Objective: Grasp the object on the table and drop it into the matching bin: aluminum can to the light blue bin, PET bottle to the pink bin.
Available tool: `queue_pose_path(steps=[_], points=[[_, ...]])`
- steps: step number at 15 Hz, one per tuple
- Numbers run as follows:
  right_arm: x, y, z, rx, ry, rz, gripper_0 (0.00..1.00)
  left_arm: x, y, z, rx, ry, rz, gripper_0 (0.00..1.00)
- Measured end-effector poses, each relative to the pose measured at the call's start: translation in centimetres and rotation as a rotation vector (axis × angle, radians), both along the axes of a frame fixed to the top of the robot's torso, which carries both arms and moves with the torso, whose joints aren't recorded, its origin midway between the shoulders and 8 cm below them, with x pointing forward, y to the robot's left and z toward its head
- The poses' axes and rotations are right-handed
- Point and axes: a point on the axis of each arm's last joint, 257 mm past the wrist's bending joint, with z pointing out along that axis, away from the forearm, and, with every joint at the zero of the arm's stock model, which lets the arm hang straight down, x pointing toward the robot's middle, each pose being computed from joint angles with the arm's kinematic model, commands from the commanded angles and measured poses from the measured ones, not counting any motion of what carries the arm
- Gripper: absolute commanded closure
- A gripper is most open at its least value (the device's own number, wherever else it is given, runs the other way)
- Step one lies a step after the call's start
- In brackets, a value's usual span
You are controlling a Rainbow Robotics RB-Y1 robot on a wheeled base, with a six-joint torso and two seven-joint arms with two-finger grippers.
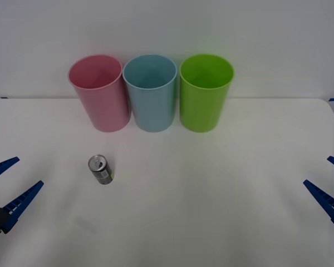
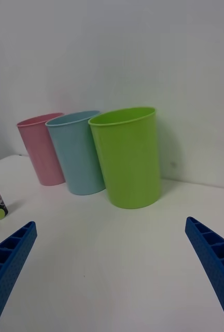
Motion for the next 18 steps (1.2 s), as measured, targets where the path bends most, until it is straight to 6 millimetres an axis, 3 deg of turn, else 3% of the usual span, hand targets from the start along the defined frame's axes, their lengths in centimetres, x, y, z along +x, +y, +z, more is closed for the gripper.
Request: queue_pose_path(steps=[9, 18], points=[[0.0, 0.0, 0.0, 0.000, 0.000, 0.000, 0.00, 0.0, -0.8, 0.0, -0.010, -0.018, -0.001, 0.00], [0.0, 0.0, 0.0, 0.000, 0.000, 0.000, 0.00, -1.7, 0.3, -2.8, 0.108, 0.043, 0.002, 0.00]])
